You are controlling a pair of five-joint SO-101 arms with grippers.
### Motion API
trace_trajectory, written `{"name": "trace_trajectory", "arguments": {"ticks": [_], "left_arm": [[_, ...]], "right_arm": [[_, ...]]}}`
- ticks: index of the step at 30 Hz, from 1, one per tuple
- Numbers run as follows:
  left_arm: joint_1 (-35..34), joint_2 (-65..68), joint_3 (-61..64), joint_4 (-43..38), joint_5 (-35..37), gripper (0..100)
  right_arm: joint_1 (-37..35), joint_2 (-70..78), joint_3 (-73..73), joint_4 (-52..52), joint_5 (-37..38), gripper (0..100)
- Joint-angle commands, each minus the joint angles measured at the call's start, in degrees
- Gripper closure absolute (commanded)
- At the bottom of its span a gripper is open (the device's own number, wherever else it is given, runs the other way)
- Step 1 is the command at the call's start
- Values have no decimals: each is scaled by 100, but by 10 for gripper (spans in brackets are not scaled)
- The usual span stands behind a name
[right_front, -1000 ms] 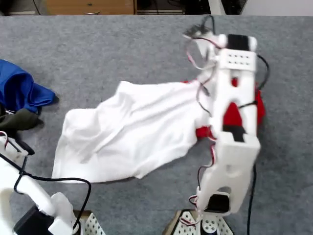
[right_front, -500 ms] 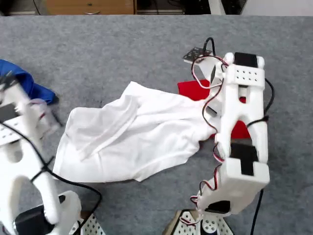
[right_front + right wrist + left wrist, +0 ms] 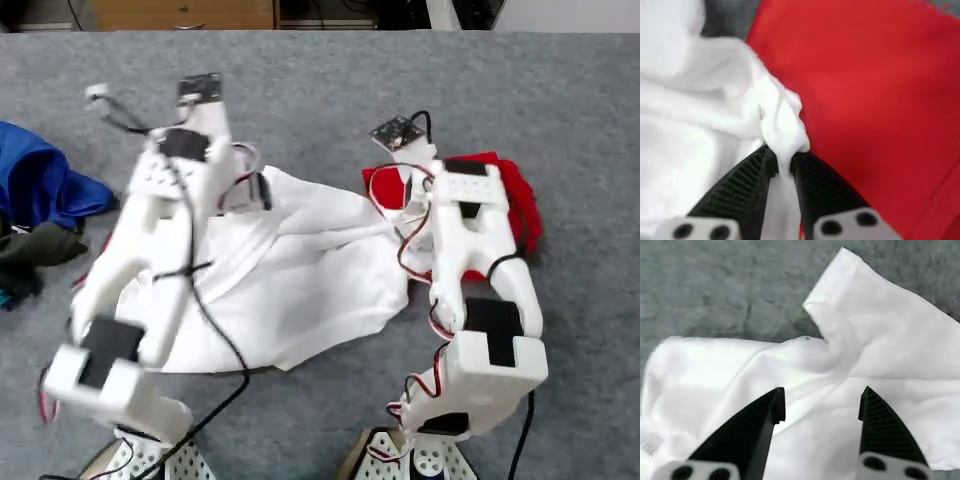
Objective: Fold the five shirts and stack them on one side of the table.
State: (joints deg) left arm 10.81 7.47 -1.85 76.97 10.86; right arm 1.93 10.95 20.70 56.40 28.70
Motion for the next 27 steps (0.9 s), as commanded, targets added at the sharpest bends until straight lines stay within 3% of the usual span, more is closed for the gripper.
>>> {"name": "trace_trajectory", "arguments": {"ticks": [1,7,13,21,27], "left_arm": [[281,769,-1143,229,149,757],[255,2026,-2057,264,299,778],[220,2598,-2382,281,-167,988],[-492,2598,-3648,1662,-202,981],[-1240,2598,-4607,2382,-281,981]], "right_arm": [[-119,-409,251,-747,-413,994],[-110,-418,418,-1081,-475,994],[-110,-418,418,-1081,-475,994],[-101,-558,426,-1029,-457,994],[-154,-1587,444,-255,-413,994]]}}
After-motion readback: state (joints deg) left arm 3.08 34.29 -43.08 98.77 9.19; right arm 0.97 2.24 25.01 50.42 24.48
